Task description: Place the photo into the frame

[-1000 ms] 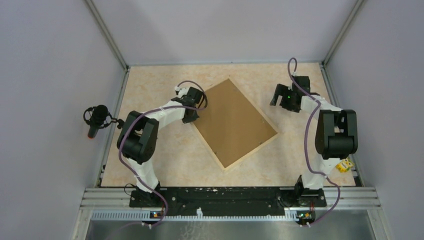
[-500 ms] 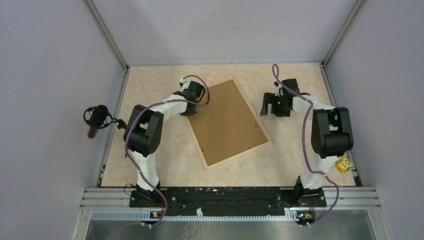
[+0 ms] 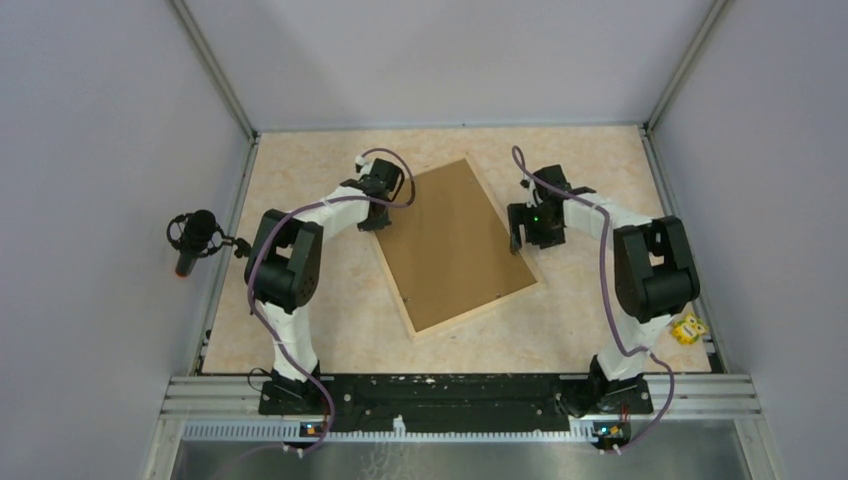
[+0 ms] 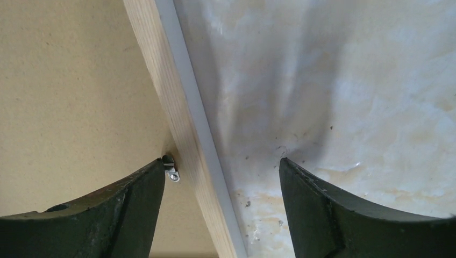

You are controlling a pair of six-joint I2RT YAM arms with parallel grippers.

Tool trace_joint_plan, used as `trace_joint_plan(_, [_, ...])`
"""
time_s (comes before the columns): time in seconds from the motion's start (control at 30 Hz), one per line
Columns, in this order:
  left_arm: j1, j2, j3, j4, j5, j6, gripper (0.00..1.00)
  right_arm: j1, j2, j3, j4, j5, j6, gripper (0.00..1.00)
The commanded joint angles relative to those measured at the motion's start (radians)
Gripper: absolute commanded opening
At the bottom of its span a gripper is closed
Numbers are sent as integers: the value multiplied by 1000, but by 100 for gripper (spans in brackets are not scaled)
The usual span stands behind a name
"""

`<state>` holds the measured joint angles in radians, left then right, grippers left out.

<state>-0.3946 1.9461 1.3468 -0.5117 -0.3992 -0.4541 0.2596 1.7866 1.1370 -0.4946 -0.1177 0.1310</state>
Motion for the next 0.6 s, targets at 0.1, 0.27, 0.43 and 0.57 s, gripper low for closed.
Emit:
trace_joint_plan(0.1, [9,11,7,15,93,-5,0,33,-39,25,-71,73,-15,74])
trace_joint_plan(0.27, [9,15,8,13,102,-8,0,41,-17,37,-70,91,-8,75])
trace_joint_plan(0.43, [9,22,9,10,102,-6,0,54,8,57,-93,142,-3,74])
trace_joint_plan(0.57, [10,30,16,5,110,-3,0,57,5,63,-99,147,3,66])
